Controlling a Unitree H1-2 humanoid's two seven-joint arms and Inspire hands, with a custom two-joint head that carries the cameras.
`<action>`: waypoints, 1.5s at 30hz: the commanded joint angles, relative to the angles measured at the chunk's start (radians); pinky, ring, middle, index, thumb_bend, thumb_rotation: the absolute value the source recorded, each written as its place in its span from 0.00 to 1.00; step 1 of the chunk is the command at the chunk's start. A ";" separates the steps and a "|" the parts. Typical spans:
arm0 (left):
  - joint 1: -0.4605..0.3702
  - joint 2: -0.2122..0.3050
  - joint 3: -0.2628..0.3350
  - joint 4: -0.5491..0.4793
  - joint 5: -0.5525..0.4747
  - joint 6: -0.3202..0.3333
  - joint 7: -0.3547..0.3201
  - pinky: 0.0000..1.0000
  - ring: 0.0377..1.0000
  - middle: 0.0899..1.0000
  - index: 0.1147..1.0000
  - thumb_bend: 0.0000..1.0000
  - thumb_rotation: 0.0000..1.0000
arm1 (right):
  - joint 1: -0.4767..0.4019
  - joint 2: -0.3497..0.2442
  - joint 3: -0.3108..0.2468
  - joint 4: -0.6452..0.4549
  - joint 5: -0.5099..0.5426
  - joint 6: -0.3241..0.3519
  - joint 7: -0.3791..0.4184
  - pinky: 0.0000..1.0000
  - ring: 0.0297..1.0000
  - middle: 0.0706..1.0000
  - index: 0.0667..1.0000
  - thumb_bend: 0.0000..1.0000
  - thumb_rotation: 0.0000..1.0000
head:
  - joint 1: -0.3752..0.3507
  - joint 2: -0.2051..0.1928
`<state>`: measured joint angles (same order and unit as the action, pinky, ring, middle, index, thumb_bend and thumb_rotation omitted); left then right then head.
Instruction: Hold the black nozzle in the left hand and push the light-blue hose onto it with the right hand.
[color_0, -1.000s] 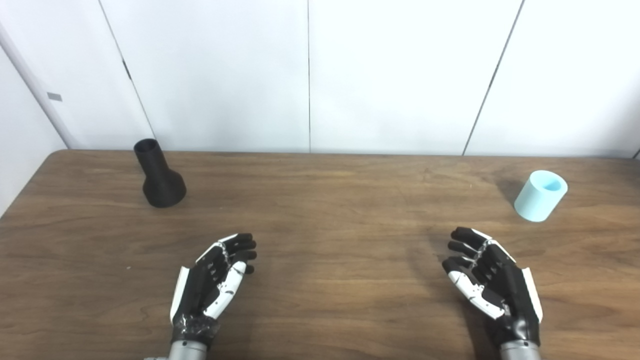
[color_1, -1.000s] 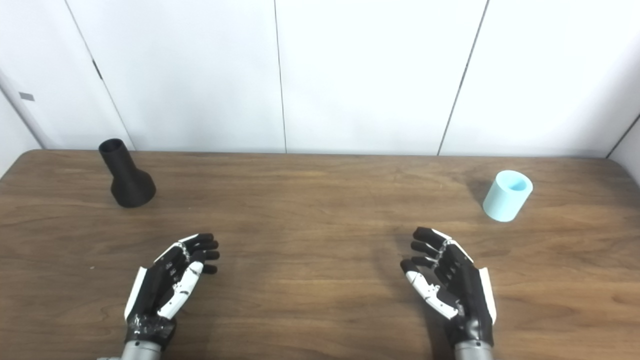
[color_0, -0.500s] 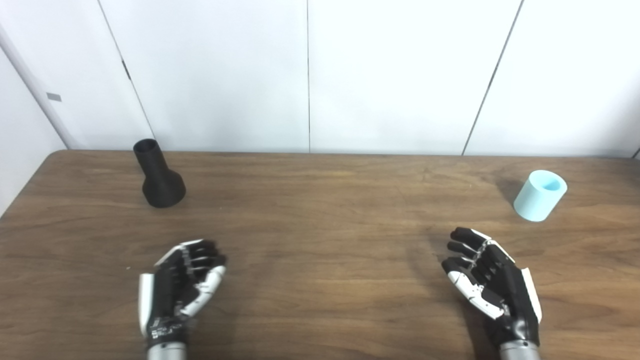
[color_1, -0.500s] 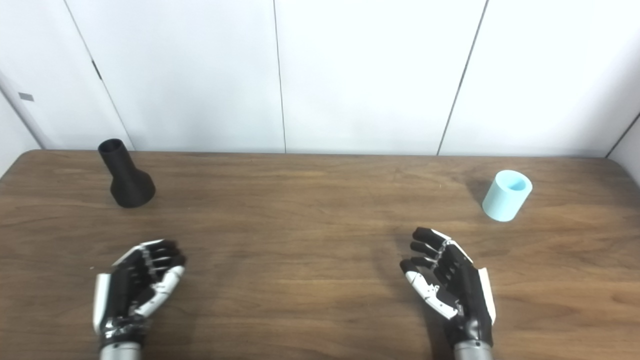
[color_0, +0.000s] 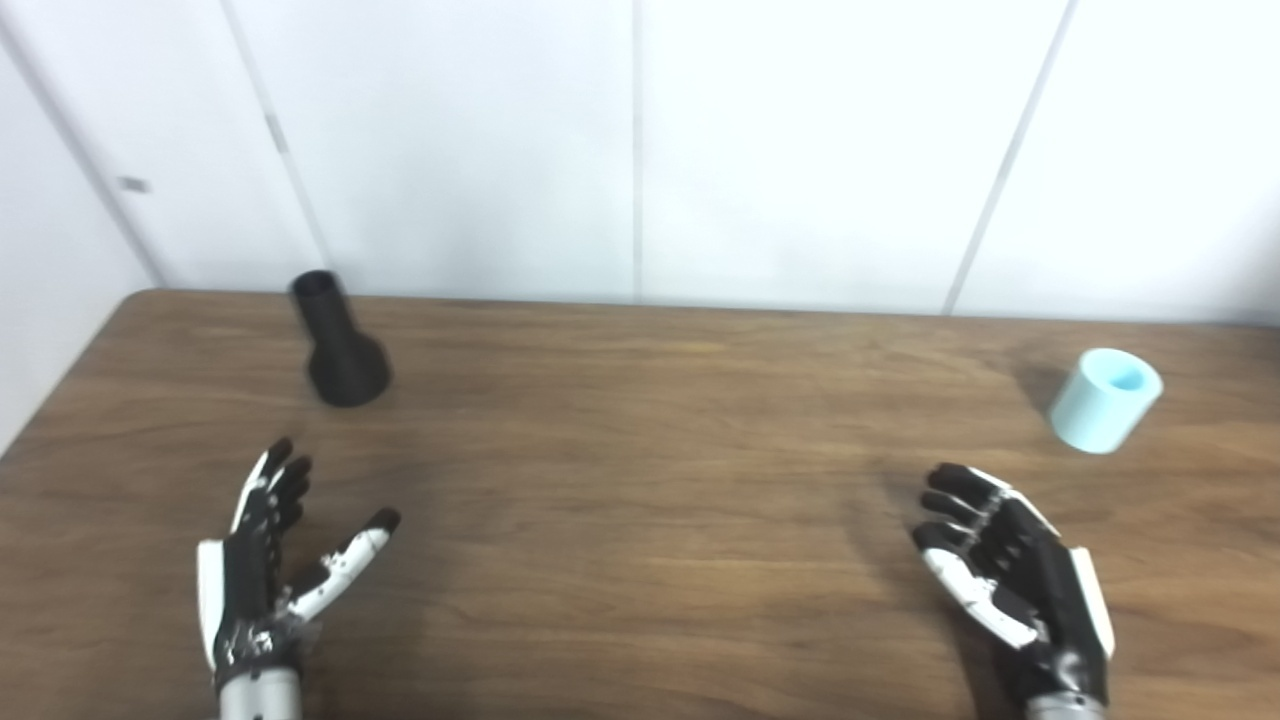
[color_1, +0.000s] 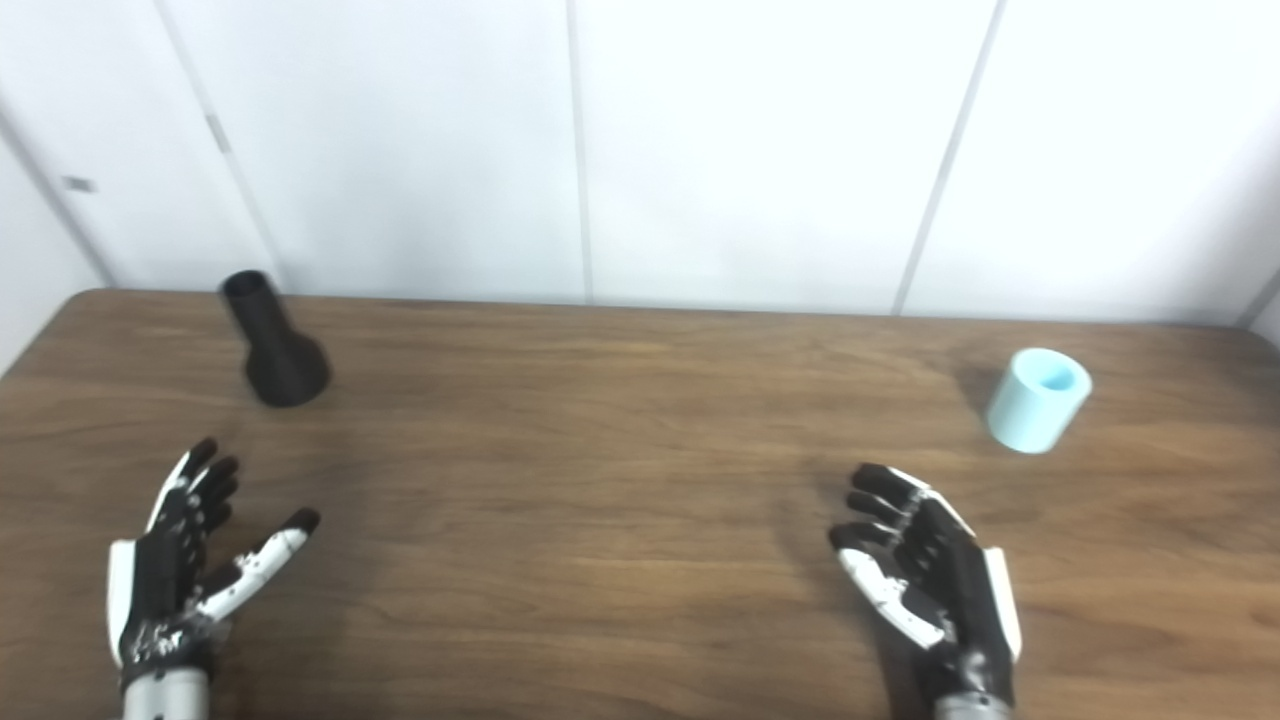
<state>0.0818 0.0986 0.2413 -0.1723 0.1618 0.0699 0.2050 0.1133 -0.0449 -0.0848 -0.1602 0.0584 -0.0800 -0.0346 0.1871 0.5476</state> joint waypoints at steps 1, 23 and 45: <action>-0.044 0.039 0.021 0.025 0.011 -0.018 0.015 0.89 0.87 0.84 0.89 0.85 0.20 | -0.024 -0.018 -0.014 -0.010 0.017 -0.049 0.013 0.63 0.70 0.71 0.66 0.23 0.00 | 0.006 0.002; -0.257 0.154 0.025 0.248 0.039 0.067 0.032 0.80 0.87 0.88 0.93 0.99 0.34 | -0.075 -0.150 -0.116 0.092 0.122 -0.050 0.073 0.55 0.66 0.67 0.63 0.32 0.31 | 0.338 -0.010; -0.383 0.283 -0.059 0.401 0.085 0.329 -0.031 0.72 0.81 0.87 0.90 1.00 0.33 | -0.084 -0.171 -0.142 0.127 0.104 -0.045 0.071 0.46 0.57 0.58 0.54 0.60 0.51 | 0.408 -0.020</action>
<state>-0.2963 0.3651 0.1931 0.2076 0.2397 0.3628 0.1997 0.0372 -0.2032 -0.2202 -0.0198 0.1662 -0.0918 0.0340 0.5967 0.5277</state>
